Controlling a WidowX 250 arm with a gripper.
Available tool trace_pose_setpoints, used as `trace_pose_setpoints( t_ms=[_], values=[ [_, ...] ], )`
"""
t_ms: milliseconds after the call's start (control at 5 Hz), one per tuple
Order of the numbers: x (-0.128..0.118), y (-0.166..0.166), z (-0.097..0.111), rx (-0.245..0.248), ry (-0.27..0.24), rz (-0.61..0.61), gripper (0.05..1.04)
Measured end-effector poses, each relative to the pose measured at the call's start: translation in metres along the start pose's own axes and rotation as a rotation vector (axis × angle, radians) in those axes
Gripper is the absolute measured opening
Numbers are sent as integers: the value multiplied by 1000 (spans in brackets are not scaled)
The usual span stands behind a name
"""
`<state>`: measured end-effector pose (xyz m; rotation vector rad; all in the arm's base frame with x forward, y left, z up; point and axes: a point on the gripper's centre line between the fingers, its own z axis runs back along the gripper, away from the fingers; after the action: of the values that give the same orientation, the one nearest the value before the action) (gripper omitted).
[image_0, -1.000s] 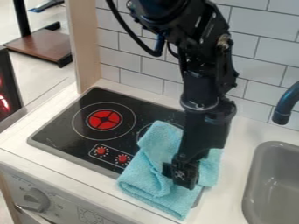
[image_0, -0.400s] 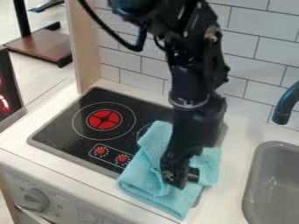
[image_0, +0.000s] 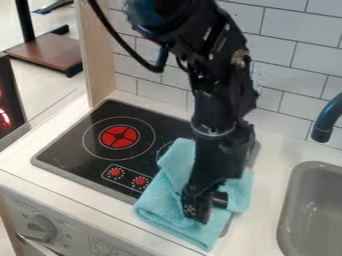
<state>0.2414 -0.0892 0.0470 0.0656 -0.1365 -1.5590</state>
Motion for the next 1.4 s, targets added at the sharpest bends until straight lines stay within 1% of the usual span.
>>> trace_pose_setpoints(
  t_ms=[200, 400, 600, 800, 1000, 1200, 1400],
  values=[
    [3, 5, -5, -7, -5, 5, 958],
    [1, 8, -14, -29, 6, 14, 659],
    [0, 10, -13, -23, 13, 24, 370],
    [2, 11, -11, -30, 8, 20, 191],
    [4, 15, -8, -28, 4, 15, 87],
    [8, 26, 3, -22, -15, 5, 54],
    [6, 51, 19, 3, -54, 44, 51]
  ],
)
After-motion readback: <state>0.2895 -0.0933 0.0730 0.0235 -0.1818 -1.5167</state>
